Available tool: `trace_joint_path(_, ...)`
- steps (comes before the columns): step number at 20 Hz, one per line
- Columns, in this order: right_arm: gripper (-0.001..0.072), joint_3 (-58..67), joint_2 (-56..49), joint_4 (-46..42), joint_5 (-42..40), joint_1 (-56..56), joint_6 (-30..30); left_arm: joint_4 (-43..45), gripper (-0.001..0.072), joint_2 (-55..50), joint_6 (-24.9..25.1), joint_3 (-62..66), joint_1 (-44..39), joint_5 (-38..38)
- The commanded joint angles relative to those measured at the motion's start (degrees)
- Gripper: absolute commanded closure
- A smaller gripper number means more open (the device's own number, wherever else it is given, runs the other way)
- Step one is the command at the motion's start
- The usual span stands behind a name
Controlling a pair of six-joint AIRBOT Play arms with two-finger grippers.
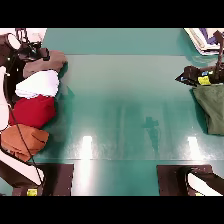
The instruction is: Fold the shirts.
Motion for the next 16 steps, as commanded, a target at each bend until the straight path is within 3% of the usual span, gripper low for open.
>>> trace_joint_path(1, 0.0694, -0.07, -0.02, 0.04, 0.11, 0.04, 0.07, -1.14, 0.0058, -7.23, 1.42, 3.17, 2.23, 1.16)
trace_joint_path(8, 0.0694, -0.07, -0.02, 0.04, 0.07, 0.04, 0.13, -1.16, 0.0060, -11.63, 1.44, 4.74, 2.23, 1.66)
trace_joint_path(9, 0.0694, -0.07, -0.02, 0.04, 0.07, 0.04, 0.15, -1.42, 0.0117, -11.65, 1.42, 4.74, 2.23, 1.66)
trace_joint_path(11, 0.0694, -0.07, -0.02, 0.04, 0.11, 0.04, 0.13, -1.92, 0.0587, -11.63, 1.42, 4.76, 2.23, 1.79)
trace_joint_path(12, 0.0694, -0.07, -0.02, 0.04, 0.11, 0.04, 0.13, -2.25, 0.0681, -11.61, 1.46, 4.76, 2.23, 1.77)
trace_joint_path(16, 0.0694, -0.04, -0.02, 0.00, -0.59, 0.02, 0.13, -4.15, 0.0681, -11.04, 1.38, 8.92, 2.21, -2.29)
